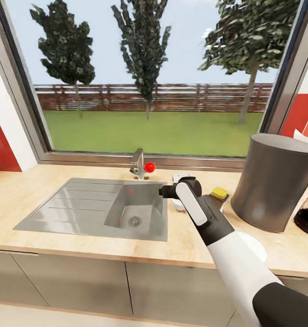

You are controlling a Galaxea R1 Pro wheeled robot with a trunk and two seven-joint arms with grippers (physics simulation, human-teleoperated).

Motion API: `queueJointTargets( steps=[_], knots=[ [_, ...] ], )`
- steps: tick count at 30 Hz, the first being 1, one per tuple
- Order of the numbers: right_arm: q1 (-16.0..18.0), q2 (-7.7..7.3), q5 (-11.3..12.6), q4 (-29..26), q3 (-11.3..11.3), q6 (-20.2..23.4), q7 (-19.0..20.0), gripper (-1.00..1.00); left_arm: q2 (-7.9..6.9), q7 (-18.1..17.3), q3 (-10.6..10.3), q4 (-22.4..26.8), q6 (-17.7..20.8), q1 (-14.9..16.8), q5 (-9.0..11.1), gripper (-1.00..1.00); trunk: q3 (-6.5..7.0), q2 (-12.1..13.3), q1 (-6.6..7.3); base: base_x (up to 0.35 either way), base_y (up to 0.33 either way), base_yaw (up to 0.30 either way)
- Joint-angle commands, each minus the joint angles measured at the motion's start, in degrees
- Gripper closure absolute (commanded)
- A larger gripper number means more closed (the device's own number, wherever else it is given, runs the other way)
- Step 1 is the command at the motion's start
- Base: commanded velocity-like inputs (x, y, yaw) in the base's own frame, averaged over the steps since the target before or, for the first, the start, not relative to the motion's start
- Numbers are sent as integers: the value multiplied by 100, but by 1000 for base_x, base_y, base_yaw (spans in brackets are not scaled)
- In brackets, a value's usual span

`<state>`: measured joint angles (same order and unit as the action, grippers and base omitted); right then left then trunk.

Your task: Set up a coffee station on the kitchen countertop: keep the coffee maker on the countertop, move the bottle of coffee from the kitchen shelf to the counter next to the coffee maker, place a paper coffee filter on top of the coffee maker, put the saucer next to the coffee maker with the coffee cup on the saucer, and place the electric kettle next to the coffee maker.

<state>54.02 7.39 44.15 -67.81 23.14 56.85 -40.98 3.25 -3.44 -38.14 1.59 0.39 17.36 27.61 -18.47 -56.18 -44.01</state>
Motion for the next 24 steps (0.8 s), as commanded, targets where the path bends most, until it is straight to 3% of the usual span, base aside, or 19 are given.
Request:
queueJointTargets(
  steps=[1, 6, 7, 10, 24],
  knots=[
    [5, -1, 55, 7, 7, 10, -59, -100, 0, -16, -44, -2, 4, 5, 60, -100, -7, -4, -1, 116, 0, 0],
    [4, 1, 57, 213, 25, 10, -65, -100, 2, -16, -44, -1, 5, 5, 60, -100, -7, -4, -1, 213, 0, 0],
    [3, 5, 52, 540, 46, 10, -67, -100, 0, -21, -47, -3, 5, 5, 60, -100, -7, -4, -1, 90, 0, 0],
    [5, 7, 50, 762, 55, 10, -68, -100, 4, -25, -55, -7, 11, 5, 60, -100, -7, -4, -1, 49, 0, 0],
    [3, 3, 50, 1127, 61, 10, -68, -100, 0, -34, -60, -10, 22, 5, 60, -100, -7, -4, -1, 82, 0, 0]
  ],
)
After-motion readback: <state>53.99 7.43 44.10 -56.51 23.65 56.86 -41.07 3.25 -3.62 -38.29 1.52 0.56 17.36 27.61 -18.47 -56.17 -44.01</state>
